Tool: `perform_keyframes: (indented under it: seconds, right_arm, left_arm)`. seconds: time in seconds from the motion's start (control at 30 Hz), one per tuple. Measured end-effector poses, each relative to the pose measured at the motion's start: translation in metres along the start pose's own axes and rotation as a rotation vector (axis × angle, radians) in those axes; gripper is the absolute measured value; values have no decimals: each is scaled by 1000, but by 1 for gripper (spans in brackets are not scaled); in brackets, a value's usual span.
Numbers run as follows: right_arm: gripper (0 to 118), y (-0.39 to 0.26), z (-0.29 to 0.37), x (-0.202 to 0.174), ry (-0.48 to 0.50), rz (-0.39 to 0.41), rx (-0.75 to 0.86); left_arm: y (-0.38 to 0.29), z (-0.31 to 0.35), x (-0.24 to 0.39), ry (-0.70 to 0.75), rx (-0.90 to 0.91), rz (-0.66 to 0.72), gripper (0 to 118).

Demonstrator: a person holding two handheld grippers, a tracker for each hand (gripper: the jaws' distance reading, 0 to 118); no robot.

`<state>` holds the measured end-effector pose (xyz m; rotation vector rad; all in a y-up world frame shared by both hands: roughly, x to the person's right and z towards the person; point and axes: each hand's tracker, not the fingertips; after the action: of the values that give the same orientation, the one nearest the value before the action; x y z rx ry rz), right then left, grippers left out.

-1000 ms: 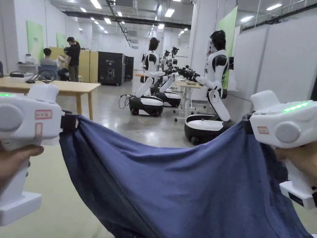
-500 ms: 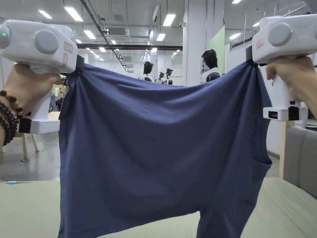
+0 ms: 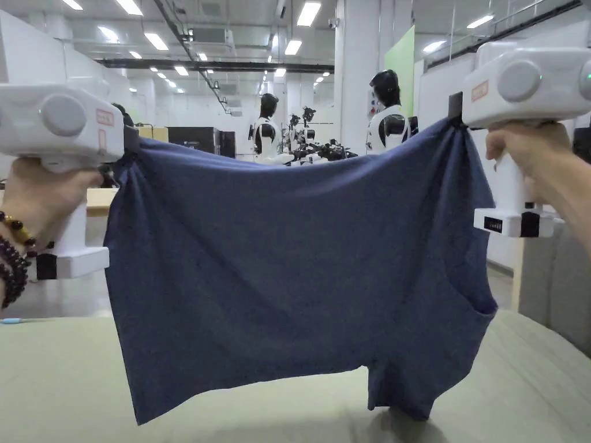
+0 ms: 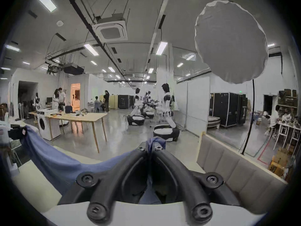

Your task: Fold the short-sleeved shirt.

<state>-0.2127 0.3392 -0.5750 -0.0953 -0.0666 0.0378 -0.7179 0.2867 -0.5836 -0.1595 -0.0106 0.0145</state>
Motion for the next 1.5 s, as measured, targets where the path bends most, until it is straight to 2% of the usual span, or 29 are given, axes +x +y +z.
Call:
perform_keyframes:
  seconds: [0.17, 0.27, 0.33, 0.37, 0.47, 0.57, 0.67, 0.8, 0.9, 0.97, 1.03, 1.17, 1.27, 1.3, 1.33, 1.37, 1.4, 1.43, 1.47, 1.5]
  right_arm:
    - [3, -85, -24, 4, 47, -56, -125]
    - [3, -119, -7, 7, 75, -68, -133]
    - [3, -136, 23, 13, 136, -79, -94]
    - [3, -149, 45, 19, 185, -89, -71]
    - [3, -188, 119, 29, 250, 3, -78]
    - [3, -237, 189, 42, 302, 69, -151]
    - [3, -289, 245, 57, 393, 70, -314]
    - [3, -362, 296, 61, 421, 221, -533]
    - [4, -408, 314, 58, 475, 318, -702]
    - [4, -430, 320, 56, 533, 321, -816]
    - [4, -449, 322, 54, 539, 334, -897]
    - [4, -474, 317, 51, 506, 340, -934]
    - [5, -486, 306, 61, 493, 262, -963]
    - [9, -485, 305, 63, 499, 251, -970]
    - [9, -484, 304, 66, 504, 247, -963]
    - [12, -483, 309, 68, 521, 243, -935]
    - [20, -479, 314, 71, 514, 264, -879]
    - [54, -473, 323, 74, 485, 287, -826]
    - [92, -465, 331, 76, 438, 295, -816]
    - [118, -455, 344, 78, 403, 274, -803]
  left_arm:
    - [-76, -15, 2, -14, -85, 15, 1]
    - [-103, -1, -1, -67, -121, 60, 1]
    - [-121, 19, -9, -127, -81, 107, 1]
    - [-132, 33, -13, -133, -147, 113, 1]
    - [-175, 84, -26, -200, -114, 111, 1]
    - [-230, 139, -37, -234, -182, 103, 1]
    - [-291, 191, -49, -235, -311, 84, 1]
    - [-371, 251, -61, -281, -475, 80, 1]
    - [-418, 272, -72, -365, -623, 217, 1]
    - [-437, 282, -71, -338, -708, 181, 1]
    - [-452, 289, -71, -314, -739, 117, 1]
    - [-466, 290, -69, -315, -741, 125, 1]
    - [-464, 291, -62, -296, -728, 76, 3]
    - [-464, 292, -60, -293, -724, 60, 8]
    - [-464, 293, -61, -295, -723, 68, 8]
    - [-463, 293, -64, -307, -718, 93, 11]
    - [-461, 295, -67, -333, -713, 155, 22]
    - [-457, 298, -70, -377, -706, 238, 66]
    - [-452, 302, -71, -364, -727, 272, 104]
    - [-445, 311, -74, -338, -719, 276, 118]
